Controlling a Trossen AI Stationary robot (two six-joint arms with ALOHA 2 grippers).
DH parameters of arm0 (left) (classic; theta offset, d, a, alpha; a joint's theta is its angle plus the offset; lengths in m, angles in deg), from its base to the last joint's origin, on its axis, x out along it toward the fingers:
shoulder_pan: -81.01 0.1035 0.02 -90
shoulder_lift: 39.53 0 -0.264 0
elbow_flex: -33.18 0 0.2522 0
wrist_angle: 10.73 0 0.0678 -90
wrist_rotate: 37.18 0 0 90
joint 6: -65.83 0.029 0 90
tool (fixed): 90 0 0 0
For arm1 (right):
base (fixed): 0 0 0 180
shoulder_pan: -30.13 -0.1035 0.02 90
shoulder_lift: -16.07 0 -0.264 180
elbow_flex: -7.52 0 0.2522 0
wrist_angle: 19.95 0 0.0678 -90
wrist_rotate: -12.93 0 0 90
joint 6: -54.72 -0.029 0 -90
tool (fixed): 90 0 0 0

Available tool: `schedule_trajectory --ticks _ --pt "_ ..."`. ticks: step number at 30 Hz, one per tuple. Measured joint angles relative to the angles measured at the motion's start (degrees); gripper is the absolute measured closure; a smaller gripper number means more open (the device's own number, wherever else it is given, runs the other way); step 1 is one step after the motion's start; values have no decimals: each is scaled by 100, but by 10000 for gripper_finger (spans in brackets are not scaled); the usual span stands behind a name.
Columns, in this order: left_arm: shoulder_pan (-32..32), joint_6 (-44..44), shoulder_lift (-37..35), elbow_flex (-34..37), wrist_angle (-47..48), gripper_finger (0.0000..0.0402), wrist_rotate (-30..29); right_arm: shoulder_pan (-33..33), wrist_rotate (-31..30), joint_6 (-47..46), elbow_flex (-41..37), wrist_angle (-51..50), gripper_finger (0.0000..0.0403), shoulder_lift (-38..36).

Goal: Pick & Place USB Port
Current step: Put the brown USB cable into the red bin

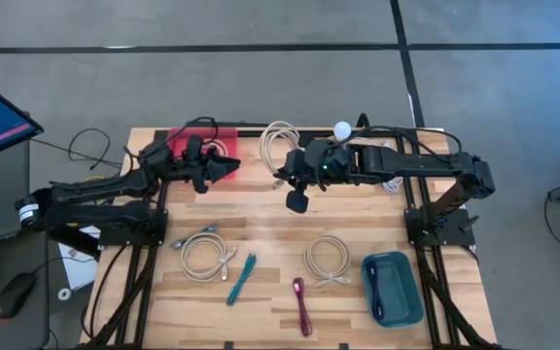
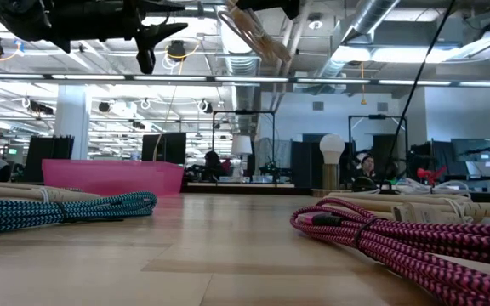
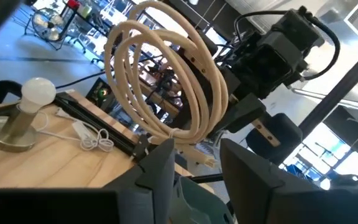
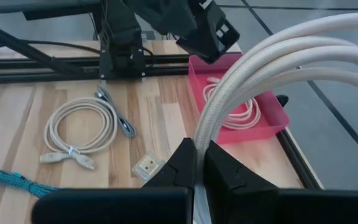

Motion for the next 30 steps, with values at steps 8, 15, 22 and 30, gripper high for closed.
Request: schedule_trajectory --ticks 8,15,22,30 --pt "-226 -42 -2 0 -163 241 -17 -27 162 0 5 331 400 200" --pt "-260 -135 -11 0 -431 240 -68 -98 453 -1 9 805 400 586" --pt "-256 -146 2 0 -481 242 -68 -118 452 0 11 1245 400 554" --pt "-256 -168 66 0 -512 243 -181 -123 715 -2 0 1475 400 568"
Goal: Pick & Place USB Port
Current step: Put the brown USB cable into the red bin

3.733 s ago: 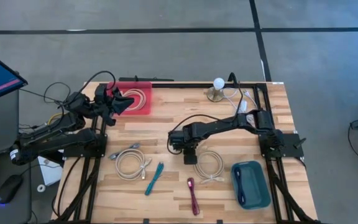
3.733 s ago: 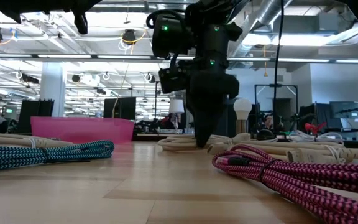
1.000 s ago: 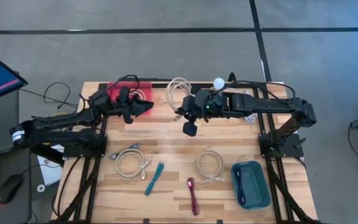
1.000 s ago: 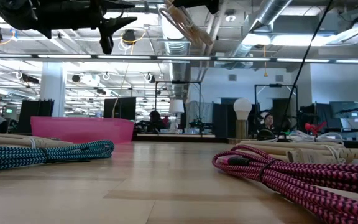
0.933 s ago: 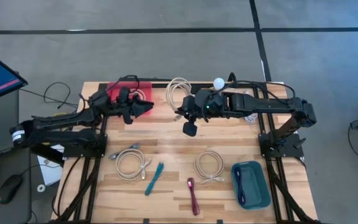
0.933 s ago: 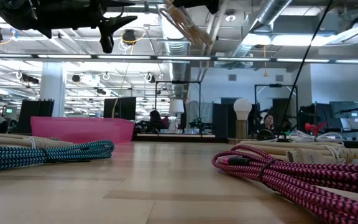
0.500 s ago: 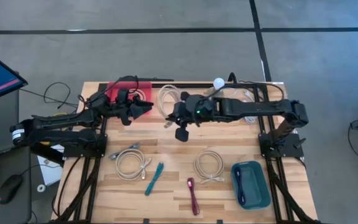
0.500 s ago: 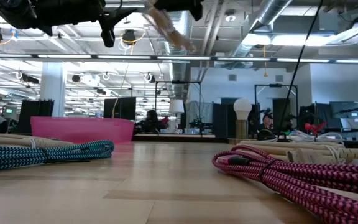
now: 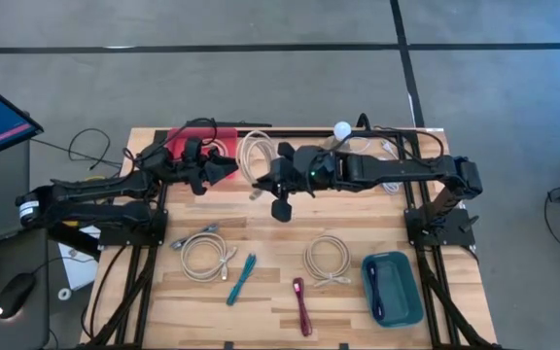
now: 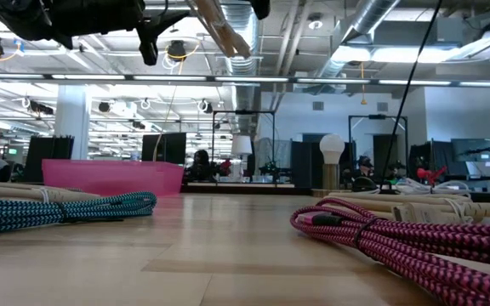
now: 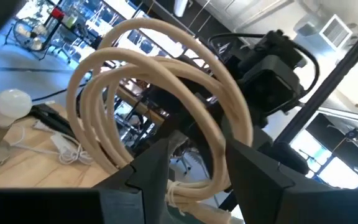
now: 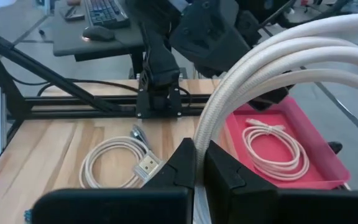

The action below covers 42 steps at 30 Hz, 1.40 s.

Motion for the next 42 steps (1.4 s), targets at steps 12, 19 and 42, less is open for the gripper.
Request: schedule_trajectory --ticks 12,19,42 --pt "0 -2 2 0 -100 243 -228 5 0 -4 0 2 400 0" --pt "-2 -129 2 0 -190 243 -230 7 2 -4 0 2 400 0" --pt "-44 -325 2 0 -292 243 -295 7 1 -15 0 5 401 0"
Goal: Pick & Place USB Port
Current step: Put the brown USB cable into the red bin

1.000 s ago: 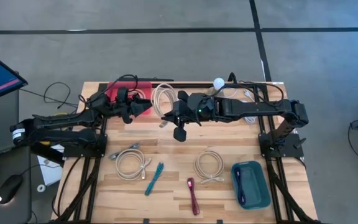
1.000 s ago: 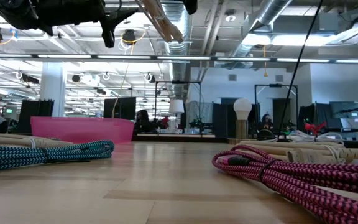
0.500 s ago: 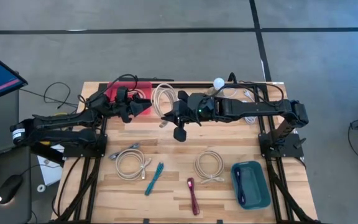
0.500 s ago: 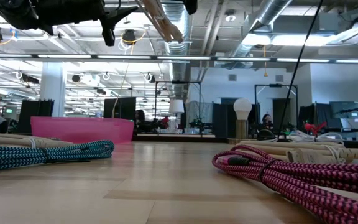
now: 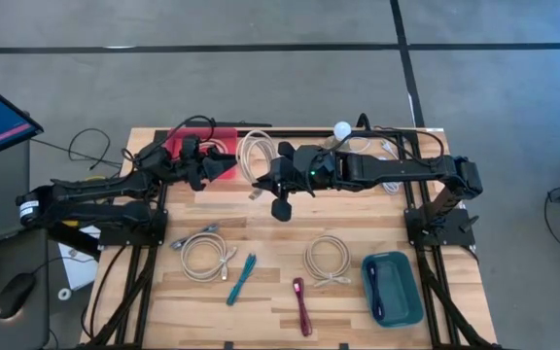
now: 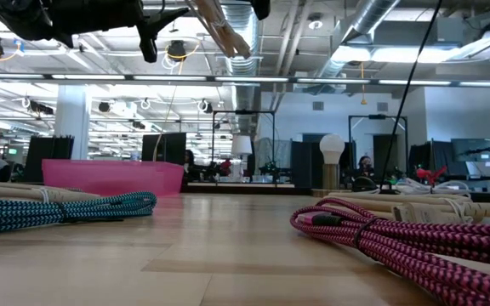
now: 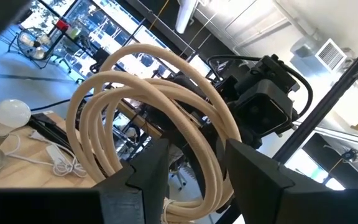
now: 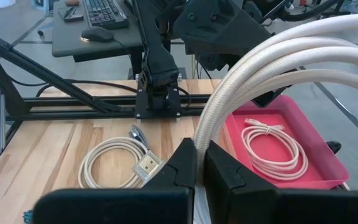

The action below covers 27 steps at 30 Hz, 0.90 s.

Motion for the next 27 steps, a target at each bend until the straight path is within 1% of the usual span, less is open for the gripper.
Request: schedule_trajectory --ticks 6,11,14,17,19,21,26,27 --pt "-284 1 258 0 -72 243 -375 0 0 0 0 -4 401 0" --pt "-371 1 606 0 -587 243 -399 2 -3 1 0 -3 401 0" --pt "-348 1 669 0 -887 243 -430 2 -1 -32 0 0 401 0" --pt "-323 1 667 0 -949 247 -444 -2 -1 -33 0 -36 400 0" --pt "-323 -66 667 0 -951 260 -444 -2 0 -35 0 -53 401 0" --pt "-326 -103 667 0 -952 284 -444 -2 1 -35 0 -68 401 0" --pt "-343 -129 663 0 -990 373 -408 4 -8 -26 0 -100 401 0" --pt "-345 -125 662 0 -993 383 -404 4 -8 -24 0 -101 401 0"
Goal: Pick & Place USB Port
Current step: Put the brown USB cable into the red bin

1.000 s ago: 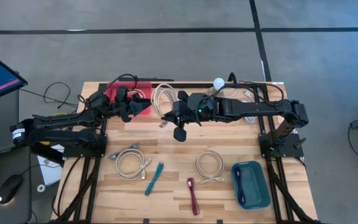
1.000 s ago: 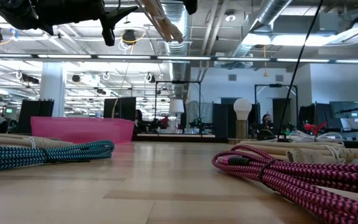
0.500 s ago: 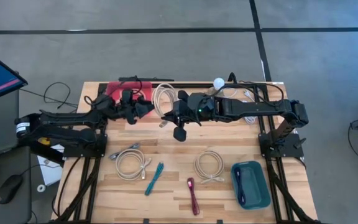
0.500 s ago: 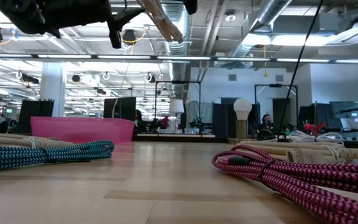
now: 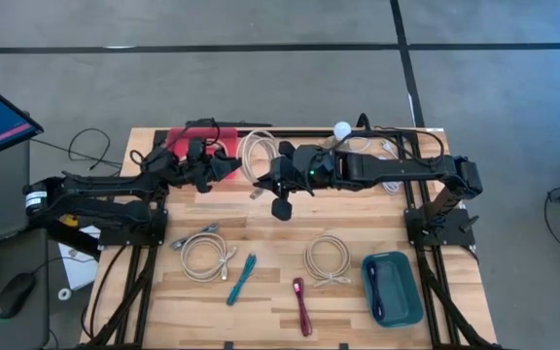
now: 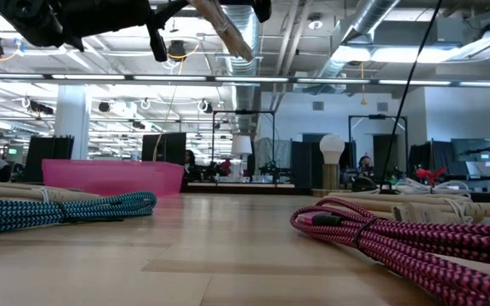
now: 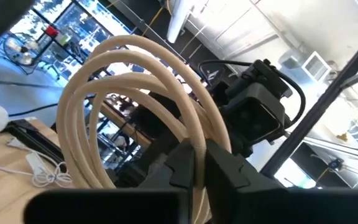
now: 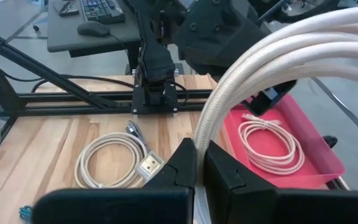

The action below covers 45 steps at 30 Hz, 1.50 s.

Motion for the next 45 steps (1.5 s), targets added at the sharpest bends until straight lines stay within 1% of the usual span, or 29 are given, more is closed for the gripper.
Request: schedule_trajectory --ticks 5,8,11,13,17,19,22,24,30,33,37,40,45 --pt "4 3 0 0 0 380 -9 -2 3 22 0 0 393 0" --pt "4 26 0 0 -2 387 -18 -1 7 18 0 0 369 0" --pt "47 49 2 0 5 387 -20 -2 13 -19 0 -118 343 -49" --pt "109 67 -28 1 19 387 -18 -2 22 -20 2 -154 332 -76" --pt "297 232 -146 4 38 387 4 -2 9 -22 13 -370 327 -207" --pt "429 254 -241 4 14 387 8 8 9 -20 -5 -667 329 -320" --pt "710 255 -435 4 191 387 144 30 3 -22 10 -837 332 -431" --pt "881 316 -597 2 585 387 164 62 -122 -22 -4 -1063 333 -555" --pt "1310 744 -1195 8 2682 387 42 133 -806 -22 4 -1770 333 -876" --pt "1478 930 -1498 9 3164 387 -29 151 -1080 -22 3 -2137 333 -1040" --pt "1777 957 -1957 7 3437 387 -148 143 -1340 -22 2 -2558 333 -1185" --pt "2010 1110 -2291 7 3809 387 -191 148 -1351 -24 2 -2836 333 -1260" --pt "2354 1266 -2708 4 4747 387 -265 151 -1351 -22 0 -3322 333 -1276"
